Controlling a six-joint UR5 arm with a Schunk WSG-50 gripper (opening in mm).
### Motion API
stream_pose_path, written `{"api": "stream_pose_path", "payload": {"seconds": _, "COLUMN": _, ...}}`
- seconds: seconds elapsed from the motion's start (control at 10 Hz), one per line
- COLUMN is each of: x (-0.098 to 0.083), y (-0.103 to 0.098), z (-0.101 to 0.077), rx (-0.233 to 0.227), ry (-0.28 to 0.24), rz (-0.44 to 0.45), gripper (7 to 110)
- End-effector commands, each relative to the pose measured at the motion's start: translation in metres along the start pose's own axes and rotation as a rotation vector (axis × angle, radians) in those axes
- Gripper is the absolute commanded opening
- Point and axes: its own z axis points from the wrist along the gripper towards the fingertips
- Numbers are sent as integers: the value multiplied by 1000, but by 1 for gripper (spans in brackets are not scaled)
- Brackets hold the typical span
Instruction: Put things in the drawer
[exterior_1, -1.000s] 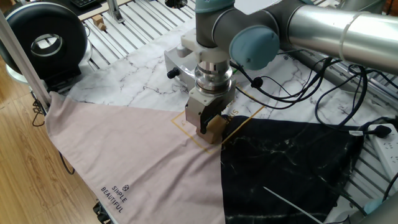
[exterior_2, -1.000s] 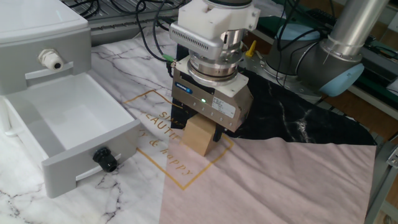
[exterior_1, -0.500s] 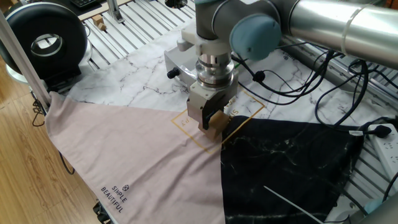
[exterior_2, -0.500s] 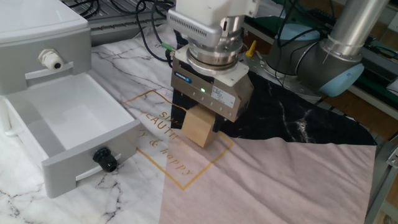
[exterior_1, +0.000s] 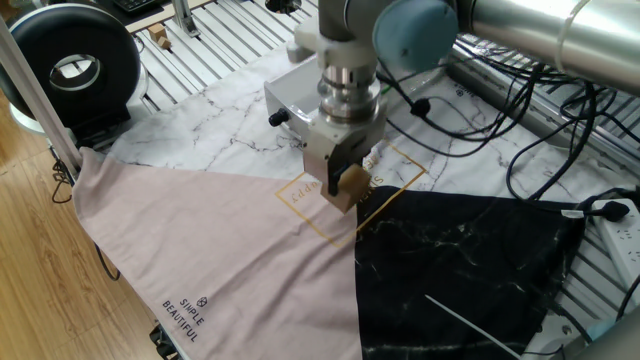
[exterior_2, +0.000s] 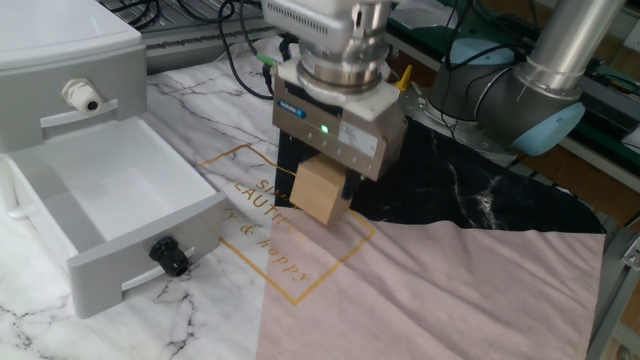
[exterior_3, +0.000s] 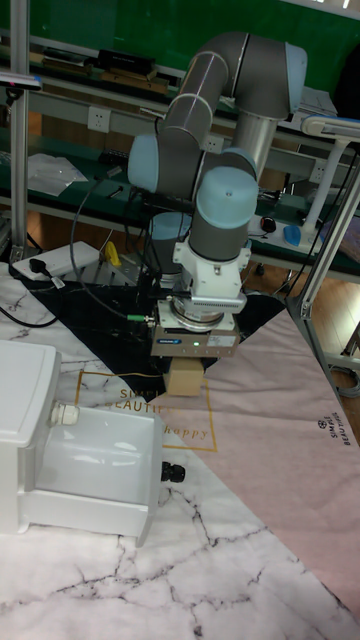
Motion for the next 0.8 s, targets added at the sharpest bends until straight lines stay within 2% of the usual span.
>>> {"api": "stream_pose_path", "payload": {"seconds": 0.0, "x": -5, "y": -7, "z": -37, "rx": -24, "ry": -8, "rz": -14, "gripper": 7}}
{"api": "stream_pose_path", "payload": {"seconds": 0.4, "x": -11, "y": -12, "z": -70, "rx": -41, "ry": -12, "rz": -25, "gripper": 7}}
{"api": "stream_pose_path", "payload": {"seconds": 0.6, "x": -18, "y": -15, "z": -78, "rx": -35, "ry": -20, "rz": -30, "gripper": 7}}
{"api": "stream_pose_path", "payload": {"seconds": 0.7, "x": -24, "y": -18, "z": -80, "rx": -15, "ry": -34, "rz": -34, "gripper": 7}}
